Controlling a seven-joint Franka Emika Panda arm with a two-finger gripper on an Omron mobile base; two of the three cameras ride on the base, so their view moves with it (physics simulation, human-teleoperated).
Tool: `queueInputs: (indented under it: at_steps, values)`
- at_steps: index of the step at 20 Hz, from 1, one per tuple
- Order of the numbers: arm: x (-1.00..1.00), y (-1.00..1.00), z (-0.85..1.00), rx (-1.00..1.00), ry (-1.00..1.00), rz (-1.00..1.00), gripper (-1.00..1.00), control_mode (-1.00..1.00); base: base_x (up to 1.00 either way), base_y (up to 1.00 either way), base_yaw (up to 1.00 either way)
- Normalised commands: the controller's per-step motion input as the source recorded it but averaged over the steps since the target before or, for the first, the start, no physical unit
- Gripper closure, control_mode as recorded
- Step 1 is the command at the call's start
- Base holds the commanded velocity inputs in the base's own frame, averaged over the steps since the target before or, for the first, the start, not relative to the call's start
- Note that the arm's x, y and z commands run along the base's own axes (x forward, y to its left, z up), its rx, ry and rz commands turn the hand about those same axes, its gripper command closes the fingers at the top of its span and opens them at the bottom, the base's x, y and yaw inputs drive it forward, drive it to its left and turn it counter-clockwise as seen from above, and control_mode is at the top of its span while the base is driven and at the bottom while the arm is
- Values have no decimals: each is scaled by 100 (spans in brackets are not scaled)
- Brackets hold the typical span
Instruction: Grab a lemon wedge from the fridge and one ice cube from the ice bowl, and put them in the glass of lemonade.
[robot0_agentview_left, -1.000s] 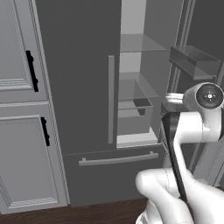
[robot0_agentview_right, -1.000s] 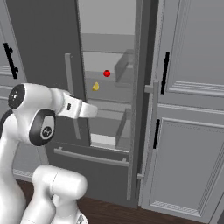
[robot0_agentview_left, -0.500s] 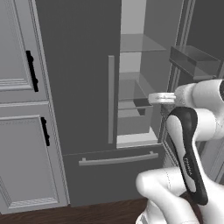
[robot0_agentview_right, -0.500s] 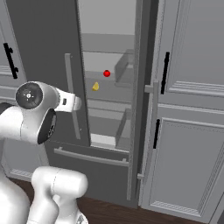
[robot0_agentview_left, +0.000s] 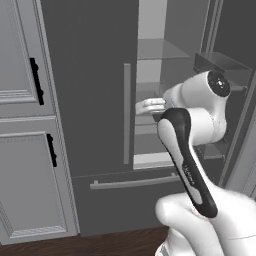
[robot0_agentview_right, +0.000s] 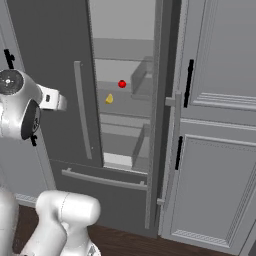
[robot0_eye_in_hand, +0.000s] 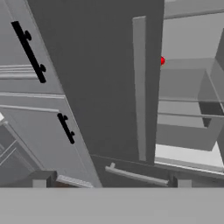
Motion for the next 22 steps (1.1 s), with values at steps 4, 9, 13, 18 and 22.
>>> queueInputs:
  at_steps: [4, 9, 13, 18, 22]
  values:
    - [67, 46, -12, -17, 19, -13, -100, -100, 0, 0, 0]
    - [69, -4, -22, -2, 14, -6, -100, -100, 0, 0, 0]
    - [65, -2, -63, -5, 0, -4, -100, -100, 0, 0, 0]
    - [66, -17, -45, -9, 0, -6, -100, -100, 0, 0, 0]
    - [58, -20, -22, -3, -4, -5, -100, -100, 0, 0, 0]
